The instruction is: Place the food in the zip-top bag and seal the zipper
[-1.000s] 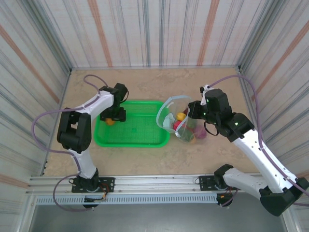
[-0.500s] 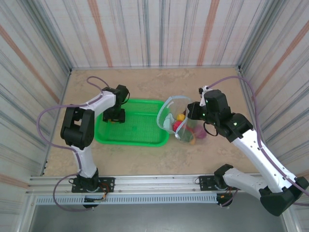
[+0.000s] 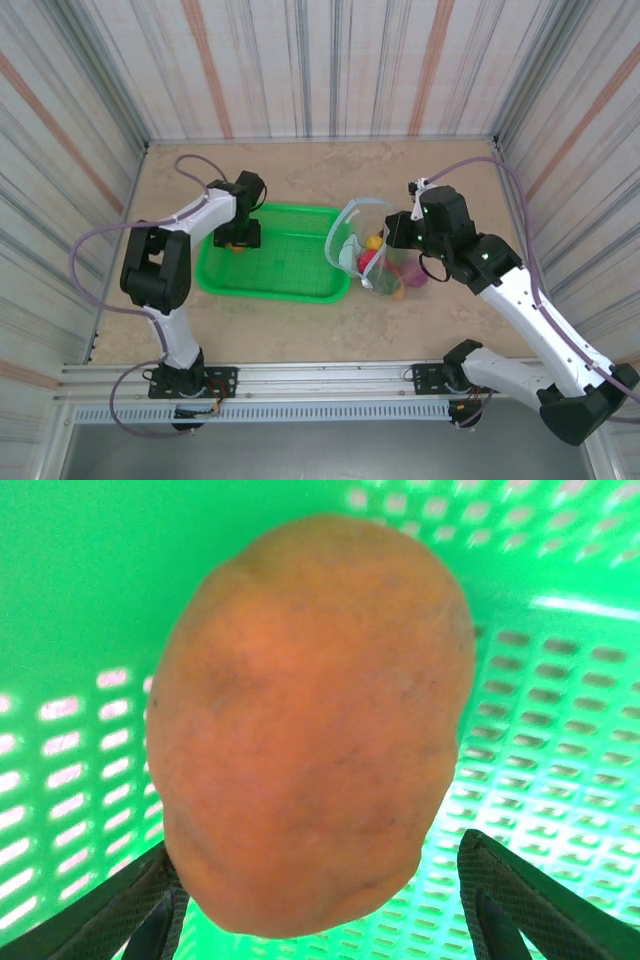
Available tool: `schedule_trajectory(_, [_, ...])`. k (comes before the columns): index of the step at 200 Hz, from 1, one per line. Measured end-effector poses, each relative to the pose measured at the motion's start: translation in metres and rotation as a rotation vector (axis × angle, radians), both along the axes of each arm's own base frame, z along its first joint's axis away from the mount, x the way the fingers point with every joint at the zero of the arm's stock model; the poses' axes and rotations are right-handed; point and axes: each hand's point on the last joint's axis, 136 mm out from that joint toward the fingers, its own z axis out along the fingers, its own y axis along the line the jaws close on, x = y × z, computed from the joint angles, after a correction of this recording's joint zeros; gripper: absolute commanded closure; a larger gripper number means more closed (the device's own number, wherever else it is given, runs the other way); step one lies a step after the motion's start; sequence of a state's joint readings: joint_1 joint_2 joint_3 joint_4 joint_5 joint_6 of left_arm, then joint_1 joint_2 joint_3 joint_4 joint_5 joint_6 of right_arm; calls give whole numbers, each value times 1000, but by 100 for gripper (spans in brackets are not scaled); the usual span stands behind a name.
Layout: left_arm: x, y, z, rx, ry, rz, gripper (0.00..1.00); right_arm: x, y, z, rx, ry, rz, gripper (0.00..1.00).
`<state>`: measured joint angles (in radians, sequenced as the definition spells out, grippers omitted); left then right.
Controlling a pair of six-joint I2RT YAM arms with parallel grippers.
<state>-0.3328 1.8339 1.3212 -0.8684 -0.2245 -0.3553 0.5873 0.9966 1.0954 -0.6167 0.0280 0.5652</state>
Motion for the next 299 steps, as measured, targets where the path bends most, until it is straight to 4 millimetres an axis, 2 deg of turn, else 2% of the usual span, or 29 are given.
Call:
schedule_trajectory(32, [11, -4, 5, -47, -75, 22, 40, 3, 6, -9, -15, 22, 11, 100])
schedule_trajectory(52, [17, -7, 5, -61, -100, 28, 42, 2, 9, -9, -15, 22, 18, 100])
schedule_trajectory(70, [19, -8, 4, -63, -106, 29, 45, 1, 9, -9, -16, 22, 22, 100])
schedule_trajectory(99, [20, -7, 4, -61, -109, 30, 56, 1, 9, -9, -16, 22, 21, 100])
schedule_trajectory(131, [20, -7, 7, -61, -117, 34, 57, 1, 9, -9, -16, 22, 22, 100])
schedule_trajectory(152, [17, -7, 23, -82, -152, 32, 57, 1, 8, -9, -22, 21, 17, 100])
schedule_trajectory(173, [7, -11, 53, -147, -214, 24, 57, 2, 6, -8, -27, 15, 5, 100])
schedule_trajectory(201, [-16, -21, 92, -272, -285, -8, 57, 1, 4, -8, -30, 15, 2, 100])
schedule_trajectory(231, [-45, -49, 135, -463, -344, -110, 57, 0, 4, -9, -35, 19, 2, 100])
schedule_trajectory(259, [-85, -105, 180, -657, -390, -330, 58, -1, 4, -9, -36, 20, 3, 100])
schedule_trajectory(281, [-114, -149, 189, -737, -348, -486, 58, -1, 4, -9, -35, 21, 2, 100])
schedule_trajectory(299, [-122, -174, 184, -754, -303, -550, 58, -1, 4, -9, -33, 23, 2, 100])
